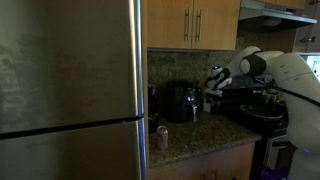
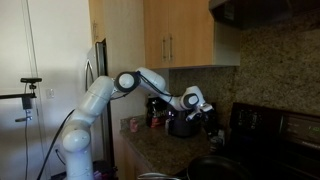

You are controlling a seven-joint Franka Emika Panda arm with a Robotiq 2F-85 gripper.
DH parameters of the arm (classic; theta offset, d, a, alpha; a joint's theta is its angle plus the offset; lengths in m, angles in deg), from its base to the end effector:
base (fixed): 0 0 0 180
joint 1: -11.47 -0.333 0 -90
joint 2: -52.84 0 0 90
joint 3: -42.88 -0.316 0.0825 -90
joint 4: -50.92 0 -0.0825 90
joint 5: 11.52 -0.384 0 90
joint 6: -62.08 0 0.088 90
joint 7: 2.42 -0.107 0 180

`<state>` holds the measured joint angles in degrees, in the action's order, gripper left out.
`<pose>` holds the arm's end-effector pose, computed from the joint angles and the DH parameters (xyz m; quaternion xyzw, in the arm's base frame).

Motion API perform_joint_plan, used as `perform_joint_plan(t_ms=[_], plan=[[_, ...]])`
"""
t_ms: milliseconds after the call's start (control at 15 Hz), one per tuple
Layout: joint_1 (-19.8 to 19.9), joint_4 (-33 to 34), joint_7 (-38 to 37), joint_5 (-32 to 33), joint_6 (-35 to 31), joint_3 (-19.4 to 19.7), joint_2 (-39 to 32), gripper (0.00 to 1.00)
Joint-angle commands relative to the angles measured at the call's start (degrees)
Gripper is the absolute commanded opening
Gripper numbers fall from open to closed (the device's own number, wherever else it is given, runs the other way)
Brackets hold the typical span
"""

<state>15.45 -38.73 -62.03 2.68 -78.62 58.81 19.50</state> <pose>0.6934 -0.2145 0.3493 0.8168 -0.5301 0.2045 0.0997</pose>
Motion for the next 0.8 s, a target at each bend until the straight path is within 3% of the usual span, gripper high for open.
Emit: perform_joint_plan(t_ms=[0, 133, 400, 733], plan=[[-1.6, -2.5, 3.7, 0.7, 3.8, 0.5, 4.9, 1.0], [-1.9, -3.9, 6.5, 0.9, 6.5, 0.0, 8.3, 1.0], [-0.3, -9.0, 19.6, -2.0, 17.8, -2.9, 17.7, 1.0], [0.3, -20.6, 33.9, -5.8, 22.6, -4.8, 31.6, 1.0]])
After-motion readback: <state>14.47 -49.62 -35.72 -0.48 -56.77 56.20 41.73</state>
